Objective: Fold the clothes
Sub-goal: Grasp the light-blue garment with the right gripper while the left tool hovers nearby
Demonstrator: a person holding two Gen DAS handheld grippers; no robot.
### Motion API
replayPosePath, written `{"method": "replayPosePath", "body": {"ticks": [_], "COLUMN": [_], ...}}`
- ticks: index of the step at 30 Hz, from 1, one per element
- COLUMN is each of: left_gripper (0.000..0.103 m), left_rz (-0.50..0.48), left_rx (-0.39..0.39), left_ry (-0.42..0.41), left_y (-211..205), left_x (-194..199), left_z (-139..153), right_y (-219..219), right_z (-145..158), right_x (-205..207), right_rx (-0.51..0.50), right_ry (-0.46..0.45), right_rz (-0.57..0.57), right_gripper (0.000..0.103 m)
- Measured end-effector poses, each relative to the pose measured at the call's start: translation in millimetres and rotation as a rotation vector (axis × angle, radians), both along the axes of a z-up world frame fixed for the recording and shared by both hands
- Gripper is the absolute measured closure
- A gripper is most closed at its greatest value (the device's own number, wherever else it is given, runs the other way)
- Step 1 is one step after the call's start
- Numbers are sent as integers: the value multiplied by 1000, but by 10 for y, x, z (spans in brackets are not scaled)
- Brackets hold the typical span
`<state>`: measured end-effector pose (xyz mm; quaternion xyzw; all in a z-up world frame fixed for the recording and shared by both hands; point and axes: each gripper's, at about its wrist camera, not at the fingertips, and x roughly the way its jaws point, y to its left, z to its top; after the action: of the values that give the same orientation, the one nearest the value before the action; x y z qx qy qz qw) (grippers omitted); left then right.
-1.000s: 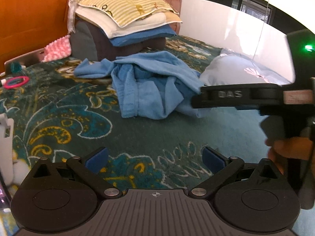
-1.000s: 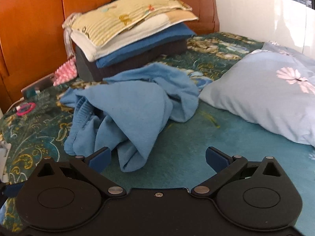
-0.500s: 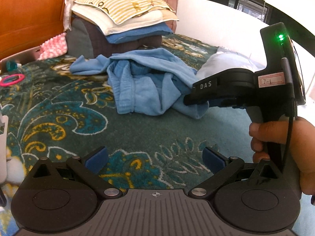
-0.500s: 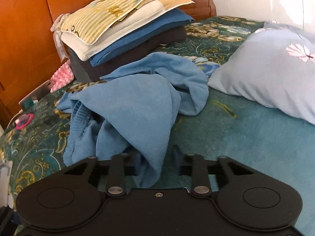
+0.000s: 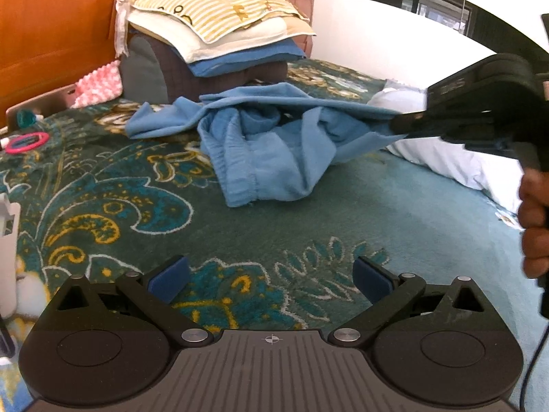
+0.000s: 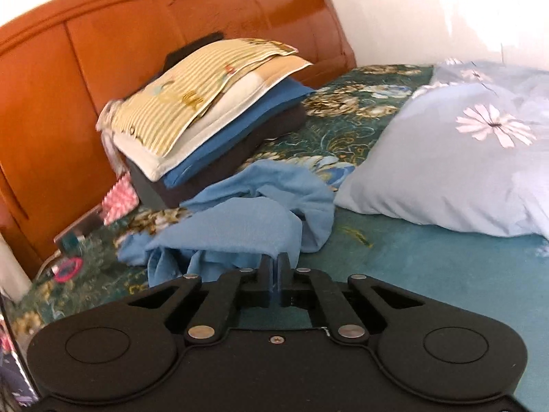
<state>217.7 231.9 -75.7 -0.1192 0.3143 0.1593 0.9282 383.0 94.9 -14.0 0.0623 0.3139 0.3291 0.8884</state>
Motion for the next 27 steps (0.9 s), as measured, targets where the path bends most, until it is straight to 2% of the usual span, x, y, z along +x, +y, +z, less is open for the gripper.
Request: {"method": "replayPosePath", "body": {"ticks": [5,7,10,11,13,17,18,20,21,22,27], "left_gripper": [0,0,0,0,0,0,0,0,0,0,0], "left_rz": [8,13,8,6,5,5,5,3,3,3,0], "left_rx": [-8,-8,18,26,29,17,15,10,8,6,-8], "left_ry": [-11,-5,6,8,9,4,2,-4,-6,-7,-22], "left_y": [10,10,-34,-49,-57,-40,-37,-32,-29,-27,-10], "left_x": [-48,-47,-29,-26,-28,-36,-41,-49,-52,-54,-76], "left_z": [15,12,15,15,14,8,8,7,6,6,7], "right_y": [-289,-445,-536,-528,-504,-296,-219,-85,-22,37,300], "right_z": [161,210,211,199,173,60,27,-31,-50,-63,-112], "right_x": [-85,-87,-116,-127,-145,-145,-149,-156,-163,-178,-262], "right_rx": [50,66,29,22,10,-34,-58,-73,-82,-96,-188], "right_ry": [-42,-29,-22,-20,-14,10,8,6,4,-8,-96], "right_rz": [-70,-92,-78,-67,-44,10,25,57,66,71,115], "right_gripper": [103,103,102,100,89,85,80,59,43,32,32]}}
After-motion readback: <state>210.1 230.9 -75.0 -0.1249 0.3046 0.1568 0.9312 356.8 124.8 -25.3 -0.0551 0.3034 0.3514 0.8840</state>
